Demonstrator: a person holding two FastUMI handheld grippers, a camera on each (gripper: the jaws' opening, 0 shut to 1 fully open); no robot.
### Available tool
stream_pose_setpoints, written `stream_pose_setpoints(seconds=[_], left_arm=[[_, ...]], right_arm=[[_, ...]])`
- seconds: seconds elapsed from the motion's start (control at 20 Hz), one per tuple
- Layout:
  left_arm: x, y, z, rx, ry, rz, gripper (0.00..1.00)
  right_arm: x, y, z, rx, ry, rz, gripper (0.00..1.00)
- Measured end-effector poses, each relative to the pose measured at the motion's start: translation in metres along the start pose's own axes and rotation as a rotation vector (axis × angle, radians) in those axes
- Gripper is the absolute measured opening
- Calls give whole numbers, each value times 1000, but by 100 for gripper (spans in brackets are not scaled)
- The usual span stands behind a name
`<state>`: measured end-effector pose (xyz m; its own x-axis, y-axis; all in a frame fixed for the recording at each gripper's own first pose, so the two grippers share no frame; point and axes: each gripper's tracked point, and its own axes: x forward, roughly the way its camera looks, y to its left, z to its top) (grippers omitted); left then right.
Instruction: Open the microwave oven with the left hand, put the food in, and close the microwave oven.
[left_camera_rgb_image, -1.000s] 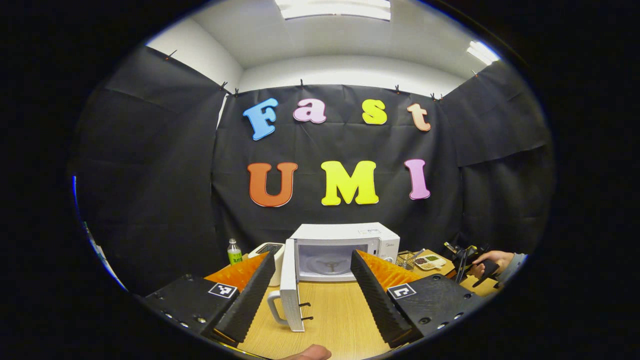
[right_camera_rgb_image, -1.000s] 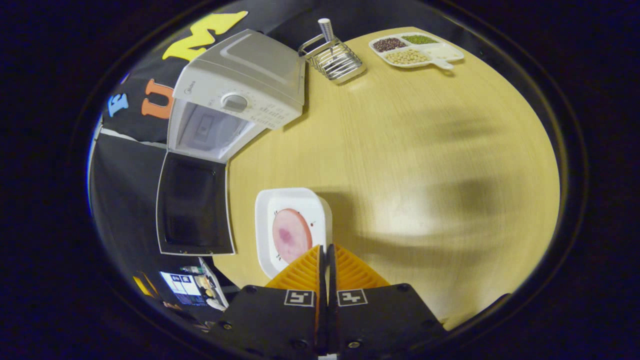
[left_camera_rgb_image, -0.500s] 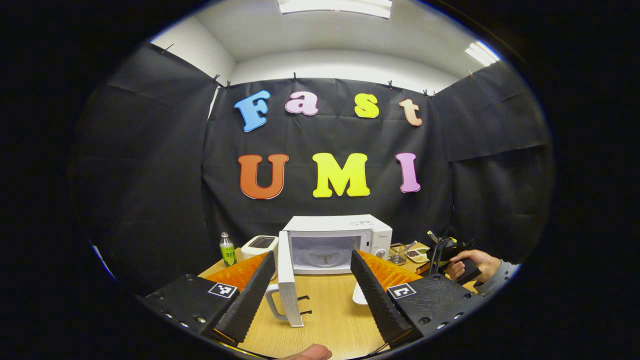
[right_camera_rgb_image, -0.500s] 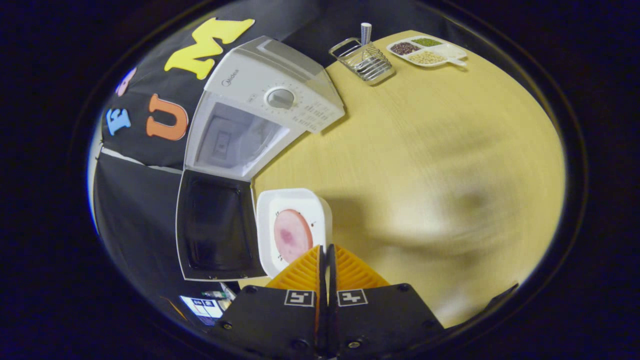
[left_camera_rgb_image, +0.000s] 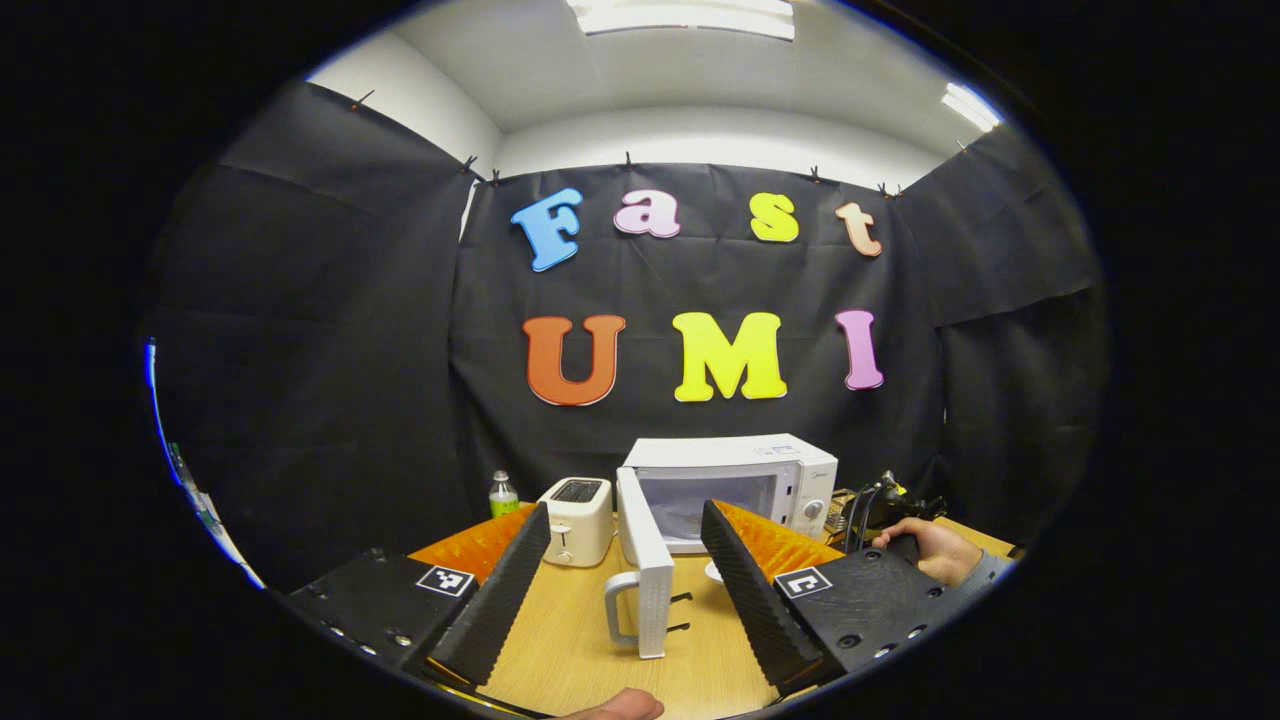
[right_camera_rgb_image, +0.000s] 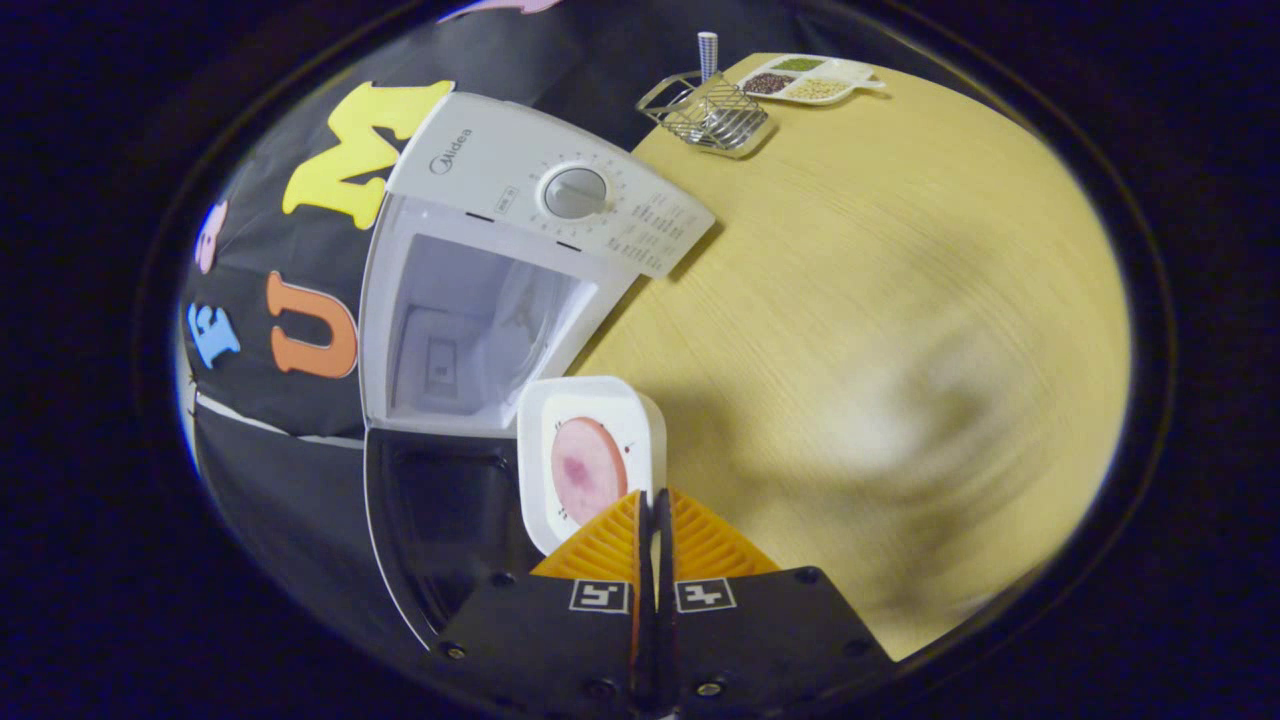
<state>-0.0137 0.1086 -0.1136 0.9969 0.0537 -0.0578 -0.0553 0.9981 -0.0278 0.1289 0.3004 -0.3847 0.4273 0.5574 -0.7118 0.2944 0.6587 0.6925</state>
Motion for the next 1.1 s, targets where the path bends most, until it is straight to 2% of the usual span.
stream_pose_setpoints(seconds=[0.15, 0.25, 0.6, 0.65, 0.7, 0.8, 0.9, 1.1], left_arm=[[1, 19, -15, -11, 36, 27, 93], [0, 25, -16, -15, 40, 25, 93], [-7, 42, -23, -16, 31, 41, 93], [-8, 44, -22, -17, 29, 42, 93], [-9, 45, -20, -16, 24, 44, 93], [-10, 46, -19, -16, 19, 39, 93], [-10, 47, -20, -16, 16, 40, 93], [-8, 46, -22, -17, 8, 42, 93]], right_arm=[[20, 17, 11, 37, -116, -5, 4], [36, 34, 18, 79, -184, 23, 4], [97, 79, 37, 276, -280, 122, 4], [103, 82, 42, 283, -304, 126, 0], [110, 83, 49, 293, -337, 118, 4], [120, 84, 60, 313, -387, 101, 5], [133, 91, 66, 326, -412, 104, 6], [160, 108, 71, 316, -389, 133, 6]])
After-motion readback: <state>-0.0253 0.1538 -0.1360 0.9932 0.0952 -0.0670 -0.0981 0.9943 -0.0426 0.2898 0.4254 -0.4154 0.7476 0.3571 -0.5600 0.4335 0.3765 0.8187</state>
